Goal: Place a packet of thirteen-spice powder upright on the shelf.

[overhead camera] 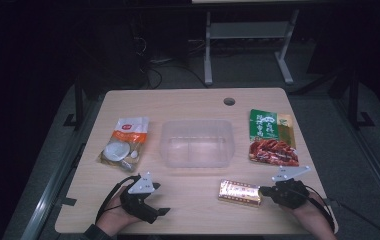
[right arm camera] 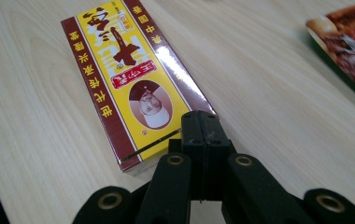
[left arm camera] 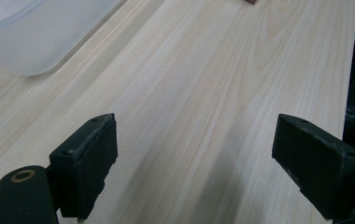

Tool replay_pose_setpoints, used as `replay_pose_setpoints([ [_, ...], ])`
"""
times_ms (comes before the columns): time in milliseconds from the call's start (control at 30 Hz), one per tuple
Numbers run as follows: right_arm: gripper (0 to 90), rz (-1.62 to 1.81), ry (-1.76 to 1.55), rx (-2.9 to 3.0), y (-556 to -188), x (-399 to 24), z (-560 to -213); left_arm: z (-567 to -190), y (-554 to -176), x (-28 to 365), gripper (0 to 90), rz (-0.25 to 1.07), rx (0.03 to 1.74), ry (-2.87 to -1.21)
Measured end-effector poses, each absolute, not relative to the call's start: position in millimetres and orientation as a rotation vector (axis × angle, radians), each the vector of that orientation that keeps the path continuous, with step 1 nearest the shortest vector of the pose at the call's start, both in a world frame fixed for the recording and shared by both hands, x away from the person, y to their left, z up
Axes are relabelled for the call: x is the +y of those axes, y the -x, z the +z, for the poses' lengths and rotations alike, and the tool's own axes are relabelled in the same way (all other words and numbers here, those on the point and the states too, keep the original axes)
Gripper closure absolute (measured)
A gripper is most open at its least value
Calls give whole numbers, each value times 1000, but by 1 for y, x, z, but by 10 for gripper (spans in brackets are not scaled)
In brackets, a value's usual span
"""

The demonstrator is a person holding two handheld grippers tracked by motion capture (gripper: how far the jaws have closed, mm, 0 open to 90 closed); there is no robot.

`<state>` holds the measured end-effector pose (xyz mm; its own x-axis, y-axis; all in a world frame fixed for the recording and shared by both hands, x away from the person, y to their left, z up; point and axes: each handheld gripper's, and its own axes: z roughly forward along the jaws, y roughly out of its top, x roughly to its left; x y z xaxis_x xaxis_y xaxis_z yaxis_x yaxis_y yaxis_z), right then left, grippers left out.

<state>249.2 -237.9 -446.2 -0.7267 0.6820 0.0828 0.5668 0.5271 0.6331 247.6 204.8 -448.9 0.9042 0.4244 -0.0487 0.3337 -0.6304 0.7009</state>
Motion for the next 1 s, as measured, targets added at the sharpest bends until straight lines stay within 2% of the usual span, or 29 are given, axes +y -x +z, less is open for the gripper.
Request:
replay_pose_setpoints([
  [533, 900, 1021, -892, 2685, -282, -186, -446, -449, -246, 203, 135, 147, 512, -2296],
  [933, 898, 1059, -813, 2729, -289, -161, -446, -449, -247, 202, 133, 144, 505, -2293],
  [967, 762, 1080, -837, 2699, -289, -167, -446, -449, -247, 201, 133, 143, 499, -2292],
  [1000, 711, 1077, -848, 2696, -289, -169, -446, -449, -248, 200, 133, 140, 485, -2289],
])
